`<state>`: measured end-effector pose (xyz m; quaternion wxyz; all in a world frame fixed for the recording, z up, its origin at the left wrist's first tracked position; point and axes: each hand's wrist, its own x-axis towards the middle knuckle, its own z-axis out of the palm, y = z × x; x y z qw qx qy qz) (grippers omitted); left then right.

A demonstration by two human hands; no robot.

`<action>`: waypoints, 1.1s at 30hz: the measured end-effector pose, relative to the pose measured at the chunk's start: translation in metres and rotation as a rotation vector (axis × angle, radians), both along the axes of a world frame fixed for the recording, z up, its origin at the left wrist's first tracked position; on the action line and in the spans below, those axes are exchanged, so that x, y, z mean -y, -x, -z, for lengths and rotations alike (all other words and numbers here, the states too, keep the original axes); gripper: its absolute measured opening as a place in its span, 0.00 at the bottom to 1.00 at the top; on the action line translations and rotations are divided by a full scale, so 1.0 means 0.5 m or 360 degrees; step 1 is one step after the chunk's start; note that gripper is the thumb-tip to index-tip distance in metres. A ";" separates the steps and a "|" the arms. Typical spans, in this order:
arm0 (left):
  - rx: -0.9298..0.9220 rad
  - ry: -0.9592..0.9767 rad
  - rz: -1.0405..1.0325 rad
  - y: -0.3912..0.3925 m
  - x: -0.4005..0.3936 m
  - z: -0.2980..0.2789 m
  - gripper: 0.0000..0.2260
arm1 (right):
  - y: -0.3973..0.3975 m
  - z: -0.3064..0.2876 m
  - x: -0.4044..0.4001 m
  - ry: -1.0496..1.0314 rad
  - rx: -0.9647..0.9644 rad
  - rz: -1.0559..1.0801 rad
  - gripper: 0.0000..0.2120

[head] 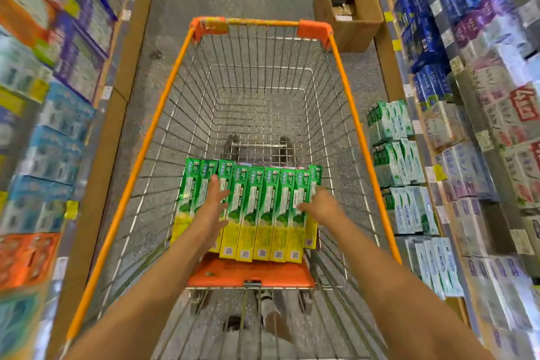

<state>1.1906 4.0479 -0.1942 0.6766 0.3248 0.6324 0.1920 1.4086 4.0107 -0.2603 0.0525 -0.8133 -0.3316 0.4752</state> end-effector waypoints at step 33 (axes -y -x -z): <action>0.0191 -0.1265 0.2570 -0.885 0.809 -0.198 0.15 | -0.486 -0.382 1.200 -0.0398 0.0947 0.1043 0.29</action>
